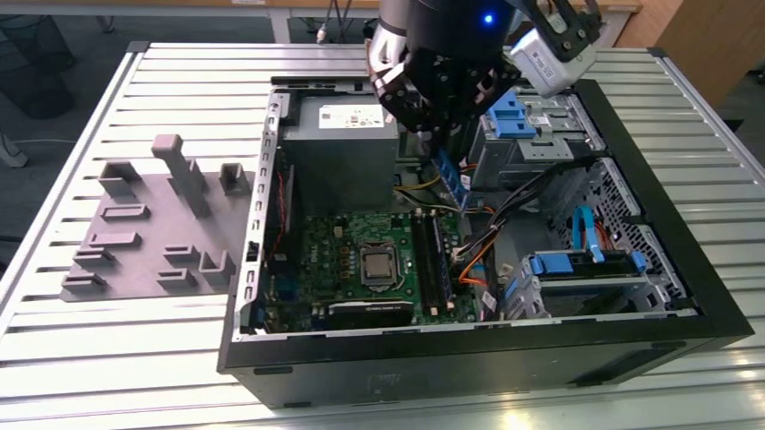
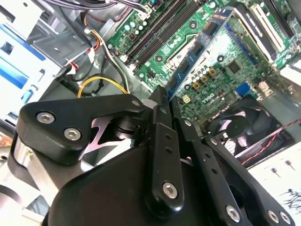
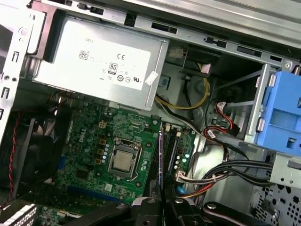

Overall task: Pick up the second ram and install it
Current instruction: 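Insert the second ram into the second slot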

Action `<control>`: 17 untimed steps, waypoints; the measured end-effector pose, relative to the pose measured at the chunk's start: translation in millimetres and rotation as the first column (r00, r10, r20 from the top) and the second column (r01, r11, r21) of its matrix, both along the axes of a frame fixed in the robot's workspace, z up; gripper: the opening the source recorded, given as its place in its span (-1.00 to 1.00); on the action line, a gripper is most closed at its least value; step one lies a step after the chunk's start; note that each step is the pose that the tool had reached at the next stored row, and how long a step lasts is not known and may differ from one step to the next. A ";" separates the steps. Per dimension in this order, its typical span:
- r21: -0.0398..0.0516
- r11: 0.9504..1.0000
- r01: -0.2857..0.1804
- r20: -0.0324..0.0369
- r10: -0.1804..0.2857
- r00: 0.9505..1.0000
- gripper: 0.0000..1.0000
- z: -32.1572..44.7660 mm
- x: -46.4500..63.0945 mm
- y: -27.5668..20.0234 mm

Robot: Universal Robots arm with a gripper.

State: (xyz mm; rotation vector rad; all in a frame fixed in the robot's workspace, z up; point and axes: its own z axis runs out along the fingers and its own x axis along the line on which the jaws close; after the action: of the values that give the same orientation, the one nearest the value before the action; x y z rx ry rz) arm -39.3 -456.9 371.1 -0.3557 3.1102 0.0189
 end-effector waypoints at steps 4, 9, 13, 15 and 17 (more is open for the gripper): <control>0.000 0.999 0.045 0.000 -0.045 0.999 -0.72 -0.1 0.0 0.0; 0.000 0.996 0.085 0.000 -0.085 0.996 -0.72 -0.2 0.0 0.0; 0.000 0.996 0.087 0.000 -0.087 0.996 -0.72 -0.2 0.0 0.0; 0.000 0.996 0.087 0.000 -0.087 0.996 -0.72 -0.2 0.0 0.0; 0.000 0.996 0.087 0.000 -0.087 0.996 -0.72 -0.2 0.0 0.0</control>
State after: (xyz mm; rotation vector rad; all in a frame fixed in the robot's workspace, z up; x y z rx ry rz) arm -39.3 -456.9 370.9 -0.2198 3.1222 0.0182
